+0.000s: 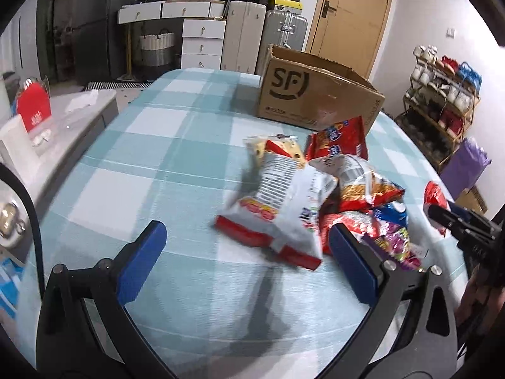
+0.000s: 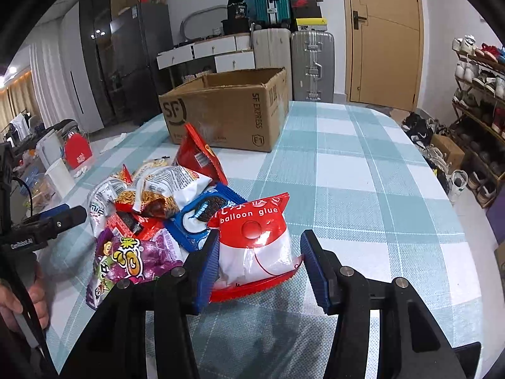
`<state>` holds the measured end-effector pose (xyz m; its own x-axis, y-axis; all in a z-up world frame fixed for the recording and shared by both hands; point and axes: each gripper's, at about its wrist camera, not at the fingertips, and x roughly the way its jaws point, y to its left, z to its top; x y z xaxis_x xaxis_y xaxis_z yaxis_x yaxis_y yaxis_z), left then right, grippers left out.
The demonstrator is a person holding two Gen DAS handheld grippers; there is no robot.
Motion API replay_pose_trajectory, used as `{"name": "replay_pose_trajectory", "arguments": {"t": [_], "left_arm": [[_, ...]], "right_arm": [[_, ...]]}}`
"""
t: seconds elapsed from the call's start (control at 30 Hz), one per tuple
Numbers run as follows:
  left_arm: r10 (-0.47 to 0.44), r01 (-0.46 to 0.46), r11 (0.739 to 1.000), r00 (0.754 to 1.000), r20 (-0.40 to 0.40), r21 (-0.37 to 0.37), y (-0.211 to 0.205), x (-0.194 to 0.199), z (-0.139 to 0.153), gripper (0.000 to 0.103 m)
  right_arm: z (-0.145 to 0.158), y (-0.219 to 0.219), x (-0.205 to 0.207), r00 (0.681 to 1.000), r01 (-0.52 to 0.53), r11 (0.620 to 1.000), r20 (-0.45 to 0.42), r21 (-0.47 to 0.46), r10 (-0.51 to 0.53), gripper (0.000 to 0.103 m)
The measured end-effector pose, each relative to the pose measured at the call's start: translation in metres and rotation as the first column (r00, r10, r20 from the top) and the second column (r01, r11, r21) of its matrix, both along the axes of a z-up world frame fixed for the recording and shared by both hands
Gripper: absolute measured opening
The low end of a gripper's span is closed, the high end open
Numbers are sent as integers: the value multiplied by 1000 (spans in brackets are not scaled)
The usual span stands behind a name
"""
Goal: Organize snacks
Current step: 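Grasp the balloon glue pack with right tool while left grasps white chip bag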
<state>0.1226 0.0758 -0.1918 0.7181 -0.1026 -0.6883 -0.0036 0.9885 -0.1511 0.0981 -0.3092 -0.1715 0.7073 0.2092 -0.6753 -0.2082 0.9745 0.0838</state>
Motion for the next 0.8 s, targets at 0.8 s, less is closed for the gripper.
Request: {"name": "replay_pose_trajectory", "arguments": {"t": [0.8], "left_arm": [[-124, 123, 992, 978, -168, -18, -19, 61, -4, 94]], "right_arm": [[1, -8, -3, 1000, -15, 998, 22, 55, 14, 52]]}}
